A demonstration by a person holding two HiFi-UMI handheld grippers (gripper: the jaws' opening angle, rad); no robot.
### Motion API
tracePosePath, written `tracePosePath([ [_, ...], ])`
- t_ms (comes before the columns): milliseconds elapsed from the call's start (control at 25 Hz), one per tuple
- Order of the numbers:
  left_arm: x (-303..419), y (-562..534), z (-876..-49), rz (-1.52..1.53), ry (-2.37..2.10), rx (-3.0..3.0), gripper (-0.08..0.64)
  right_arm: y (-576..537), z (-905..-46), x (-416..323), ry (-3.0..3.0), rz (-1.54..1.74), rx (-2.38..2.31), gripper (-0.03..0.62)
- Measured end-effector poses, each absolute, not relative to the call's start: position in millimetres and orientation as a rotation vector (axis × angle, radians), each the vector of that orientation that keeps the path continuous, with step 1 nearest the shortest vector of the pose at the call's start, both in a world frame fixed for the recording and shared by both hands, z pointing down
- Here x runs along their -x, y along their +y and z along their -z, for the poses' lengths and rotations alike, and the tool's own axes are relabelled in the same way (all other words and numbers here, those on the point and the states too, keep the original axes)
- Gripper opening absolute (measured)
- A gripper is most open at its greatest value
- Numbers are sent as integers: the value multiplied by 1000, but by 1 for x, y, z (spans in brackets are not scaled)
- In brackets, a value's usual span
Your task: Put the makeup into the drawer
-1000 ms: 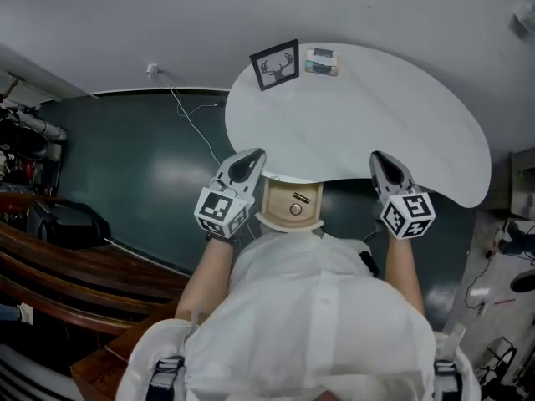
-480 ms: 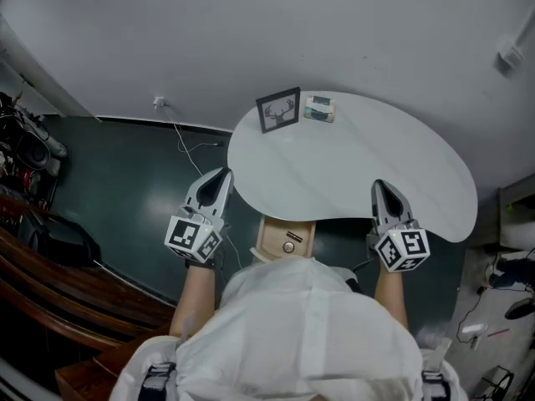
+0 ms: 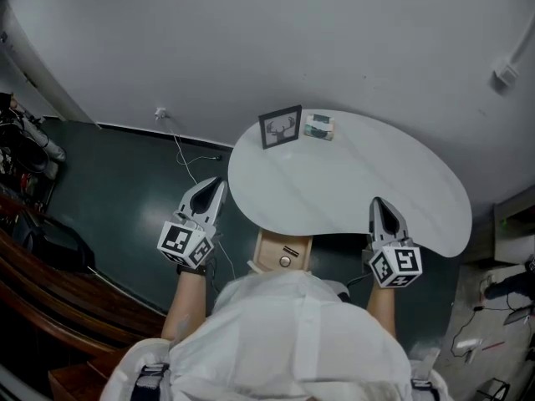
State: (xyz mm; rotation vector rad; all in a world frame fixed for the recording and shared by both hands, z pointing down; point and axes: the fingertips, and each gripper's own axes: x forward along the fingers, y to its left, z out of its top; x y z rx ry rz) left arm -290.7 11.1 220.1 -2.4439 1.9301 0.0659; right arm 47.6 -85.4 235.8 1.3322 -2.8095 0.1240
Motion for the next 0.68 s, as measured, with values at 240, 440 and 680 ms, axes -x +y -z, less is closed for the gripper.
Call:
tracePosePath([
  [240, 297, 16, -222, -66, 1937, 2459, 32, -83, -237, -43, -2796, -130, -1344, 9],
  [440, 306, 22, -218, -77, 1929, 2472, 32, -79, -235, -33, -2795, -126, -1342, 9],
  [680, 312, 20, -223, -70, 1898, 2511, 32, -79, -244, -23, -2782, -135, -1340, 9],
])
